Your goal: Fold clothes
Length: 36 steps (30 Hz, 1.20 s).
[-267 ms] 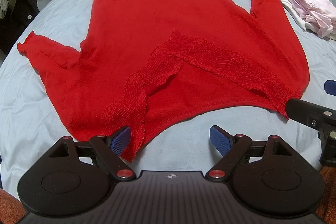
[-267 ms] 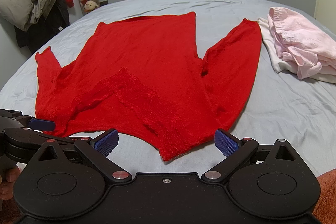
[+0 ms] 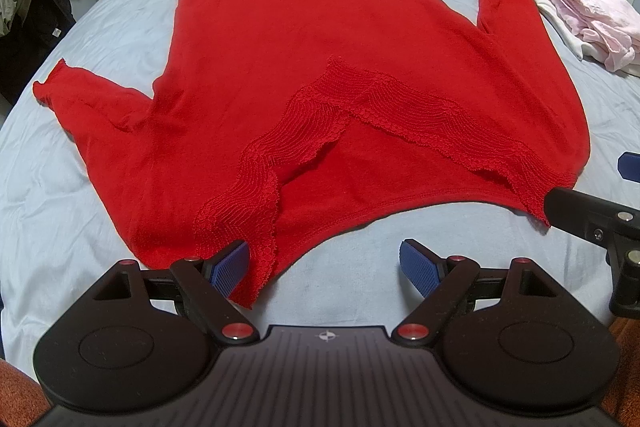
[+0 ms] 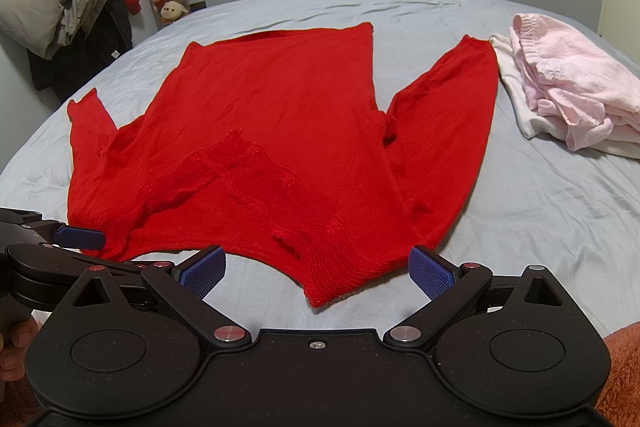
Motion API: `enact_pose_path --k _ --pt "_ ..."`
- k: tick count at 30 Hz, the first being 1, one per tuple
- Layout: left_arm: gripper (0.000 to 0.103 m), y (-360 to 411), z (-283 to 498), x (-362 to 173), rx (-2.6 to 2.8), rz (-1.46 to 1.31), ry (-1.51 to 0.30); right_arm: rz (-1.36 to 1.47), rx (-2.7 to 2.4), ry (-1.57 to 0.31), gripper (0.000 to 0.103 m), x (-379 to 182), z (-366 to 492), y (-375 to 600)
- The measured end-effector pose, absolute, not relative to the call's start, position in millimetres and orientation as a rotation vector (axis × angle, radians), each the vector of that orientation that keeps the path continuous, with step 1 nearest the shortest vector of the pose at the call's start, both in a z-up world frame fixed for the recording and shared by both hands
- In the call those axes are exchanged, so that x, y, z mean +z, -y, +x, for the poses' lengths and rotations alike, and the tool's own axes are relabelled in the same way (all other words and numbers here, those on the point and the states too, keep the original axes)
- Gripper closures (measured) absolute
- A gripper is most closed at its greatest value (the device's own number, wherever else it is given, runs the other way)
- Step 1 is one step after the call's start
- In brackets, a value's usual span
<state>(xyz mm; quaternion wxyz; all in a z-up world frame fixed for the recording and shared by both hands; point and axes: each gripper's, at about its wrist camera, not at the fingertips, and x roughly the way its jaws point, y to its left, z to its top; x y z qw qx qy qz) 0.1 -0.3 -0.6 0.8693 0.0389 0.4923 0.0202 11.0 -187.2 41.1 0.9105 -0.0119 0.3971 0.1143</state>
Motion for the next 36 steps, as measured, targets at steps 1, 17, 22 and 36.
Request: enact_pose_path --k 1,17,22,36 --pt "0.021 0.3 0.1 -0.7 0.042 0.082 -1.03 -0.026 0.235 -0.817 0.005 41.1 10.9 187.2" --pt "0.021 -0.9 -0.1 -1.4 0.035 0.079 -1.031 -0.027 0.236 -0.818 0.005 41.2 9.3 186.3" --pt "0.021 -2.5 -1.2 -1.7 0.034 0.079 -1.03 -0.027 0.236 -0.818 0.005 41.6 7.7 186.2" --pt "0.021 -1.7 0.1 -1.5 0.034 0.08 -1.033 -0.026 0.235 -0.82 0.005 41.2 9.6 185.7"
